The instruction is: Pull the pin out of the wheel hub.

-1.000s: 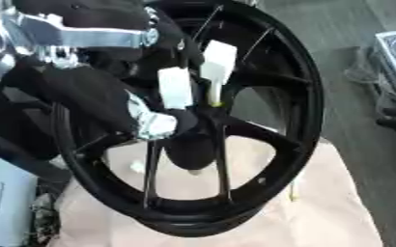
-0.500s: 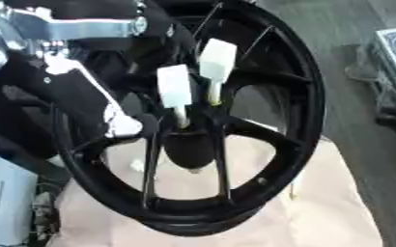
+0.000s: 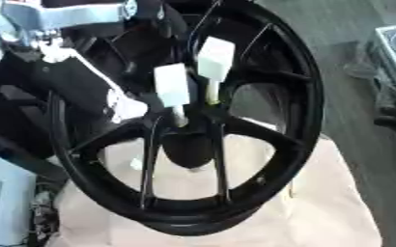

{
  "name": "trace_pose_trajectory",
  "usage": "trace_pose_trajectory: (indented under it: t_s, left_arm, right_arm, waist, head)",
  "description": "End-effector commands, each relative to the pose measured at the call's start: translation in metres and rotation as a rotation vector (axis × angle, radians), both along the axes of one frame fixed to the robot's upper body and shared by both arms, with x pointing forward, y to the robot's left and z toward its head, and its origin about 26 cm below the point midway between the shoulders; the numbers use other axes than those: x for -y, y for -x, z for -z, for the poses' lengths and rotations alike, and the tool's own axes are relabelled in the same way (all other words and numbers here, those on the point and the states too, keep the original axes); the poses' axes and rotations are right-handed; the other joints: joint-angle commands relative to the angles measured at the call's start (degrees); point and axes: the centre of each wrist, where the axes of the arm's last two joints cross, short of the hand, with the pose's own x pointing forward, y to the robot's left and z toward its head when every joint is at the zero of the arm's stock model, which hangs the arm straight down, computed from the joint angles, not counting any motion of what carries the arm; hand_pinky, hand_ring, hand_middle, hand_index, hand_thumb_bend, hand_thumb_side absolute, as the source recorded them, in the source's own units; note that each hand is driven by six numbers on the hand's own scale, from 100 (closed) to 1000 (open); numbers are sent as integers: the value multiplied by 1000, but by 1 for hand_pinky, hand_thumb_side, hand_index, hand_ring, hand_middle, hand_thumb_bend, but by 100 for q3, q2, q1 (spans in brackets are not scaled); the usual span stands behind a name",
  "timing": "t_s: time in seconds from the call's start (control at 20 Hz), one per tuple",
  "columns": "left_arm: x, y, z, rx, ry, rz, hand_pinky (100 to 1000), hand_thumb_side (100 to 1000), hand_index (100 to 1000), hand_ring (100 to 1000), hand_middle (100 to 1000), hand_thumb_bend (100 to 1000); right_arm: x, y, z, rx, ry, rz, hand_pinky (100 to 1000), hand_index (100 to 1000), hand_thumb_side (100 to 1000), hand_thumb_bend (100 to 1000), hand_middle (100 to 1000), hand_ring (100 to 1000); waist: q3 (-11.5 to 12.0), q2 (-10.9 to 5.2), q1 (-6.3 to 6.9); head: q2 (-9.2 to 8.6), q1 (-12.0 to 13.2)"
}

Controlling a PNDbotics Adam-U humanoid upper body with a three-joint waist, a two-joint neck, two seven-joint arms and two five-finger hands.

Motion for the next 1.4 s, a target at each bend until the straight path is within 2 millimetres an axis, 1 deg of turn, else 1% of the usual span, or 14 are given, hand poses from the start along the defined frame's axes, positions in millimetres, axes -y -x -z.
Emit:
trace_pose_trajectory:
  t_s: [0.05, 0.1, 0.2, 0.35, 0.45, 0.75, 1.0, 1.05, 1.1, 1.15, 1.2, 1.4]
  left_arm:
    - [-1, 4, -9, -116, -32, -137, 952, 403, 933, 899, 803, 322]
    - [0, 4, -9, -123, -33, -145, 952, 428, 934, 898, 802, 321]
    - [2, 4, -8, -140, -37, -159, 952, 507, 933, 899, 802, 307]
    - [5, 2, -5, -162, -45, -178, 955, 554, 934, 903, 805, 315]
    - [6, 0, -4, -172, -47, -188, 957, 601, 934, 905, 807, 312]
    - [11, -6, 1, -173, -66, -182, 965, 627, 936, 912, 813, 309]
    - [15, -14, 6, -159, -96, -174, 972, 648, 928, 921, 819, 361]
    - [16, -16, 7, -153, -102, -174, 973, 646, 927, 923, 821, 369]
    - [16, -18, 8, -145, -109, -177, 977, 615, 923, 927, 824, 409]
    - [16, -20, 10, -134, -116, -182, 978, 614, 922, 928, 824, 413]
    - [17, -22, 11, -123, -123, -188, 980, 598, 918, 931, 826, 437]
    - [17, -32, 16, -89, -144, -208, 982, 567, 912, 934, 828, 448]
  right_arm:
    - [-1, 0, -6, 12, 16, -5, 1000, 916, 670, 100, 810, 817]
    - [-1, 0, -6, 11, 16, -4, 1000, 915, 672, 100, 810, 817]
    - [-1, 0, -6, 8, 16, -2, 1000, 916, 675, 100, 811, 817]
    - [-1, 0, -6, 3, 17, 2, 1000, 916, 677, 100, 811, 817]
    - [-1, -1, -6, 1, 17, 4, 1000, 916, 678, 100, 811, 817]
    - [-1, -2, -7, 0, 18, 3, 1000, 916, 678, 100, 812, 817]
    - [-1, -3, -9, -2, 19, 1, 1000, 916, 681, 100, 812, 817]
    - [-1, -3, -9, -3, 19, 1, 1000, 916, 681, 100, 812, 817]
    - [-1, -3, -9, -3, 19, 1, 1000, 916, 682, 100, 813, 817]
    - [-1, -3, -9, -4, 19, 1, 1000, 916, 682, 100, 813, 818]
    - [-2, -3, -9, -5, 20, 2, 1000, 916, 685, 100, 813, 817]
    - [-2, -4, -9, -11, 21, 5, 1000, 916, 686, 100, 813, 818]
  waist:
    - [-9, -71, -19]
    - [-11, -70, -16]
    - [-16, -68, -8]
    - [-27, -67, 5]
    - [-34, -65, 15]
    - [-54, -57, 33]
    - [-67, -47, 55]
    - [-70, -45, 59]
    - [-75, -43, 64]
    - [-79, -40, 68]
    - [-83, -38, 72]
    - [-96, -33, 85]
  head:
    - [21, 19]
    - [23, 21]
    - [19, 26]
    - [17, 32]
    - [10, 37]
    - [-39, -16]
    - [-85, -86]
    - [-85, -84]
    - [-84, -76]
    - [-85, -65]
    - [-86, -55]
    - [-102, -23]
